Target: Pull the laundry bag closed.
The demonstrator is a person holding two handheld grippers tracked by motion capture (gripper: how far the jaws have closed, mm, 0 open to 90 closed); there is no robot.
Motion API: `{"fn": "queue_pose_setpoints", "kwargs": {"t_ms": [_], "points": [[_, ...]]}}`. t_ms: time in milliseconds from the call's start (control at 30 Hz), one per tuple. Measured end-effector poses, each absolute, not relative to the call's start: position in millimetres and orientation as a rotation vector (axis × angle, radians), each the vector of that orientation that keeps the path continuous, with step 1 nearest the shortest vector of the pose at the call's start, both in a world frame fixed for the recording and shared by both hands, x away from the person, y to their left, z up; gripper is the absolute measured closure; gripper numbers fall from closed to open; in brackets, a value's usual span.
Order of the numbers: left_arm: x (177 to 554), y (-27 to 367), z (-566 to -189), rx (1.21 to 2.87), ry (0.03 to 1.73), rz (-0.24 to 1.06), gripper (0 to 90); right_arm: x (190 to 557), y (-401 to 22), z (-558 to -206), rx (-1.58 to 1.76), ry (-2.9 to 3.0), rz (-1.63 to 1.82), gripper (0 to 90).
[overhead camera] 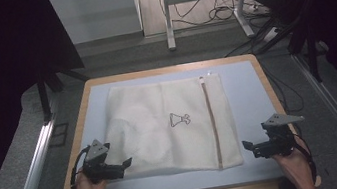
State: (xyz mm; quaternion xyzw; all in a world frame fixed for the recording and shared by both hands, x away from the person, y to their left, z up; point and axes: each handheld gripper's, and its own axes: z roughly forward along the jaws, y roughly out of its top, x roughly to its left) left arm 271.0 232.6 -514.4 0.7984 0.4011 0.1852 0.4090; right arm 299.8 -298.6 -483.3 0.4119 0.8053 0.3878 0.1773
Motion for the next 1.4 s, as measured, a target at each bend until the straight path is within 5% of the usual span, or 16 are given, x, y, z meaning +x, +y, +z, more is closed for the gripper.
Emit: {"fn": "queue_pose_setpoints", "kwargs": {"t_ms": [1400], "points": [[272.2, 213.7, -508.0, 2.055, 0.992, 0.506, 1.7, 295.3, -291.0, -481.3, 1.042, 2.319, 1.054, 1.5]]}}
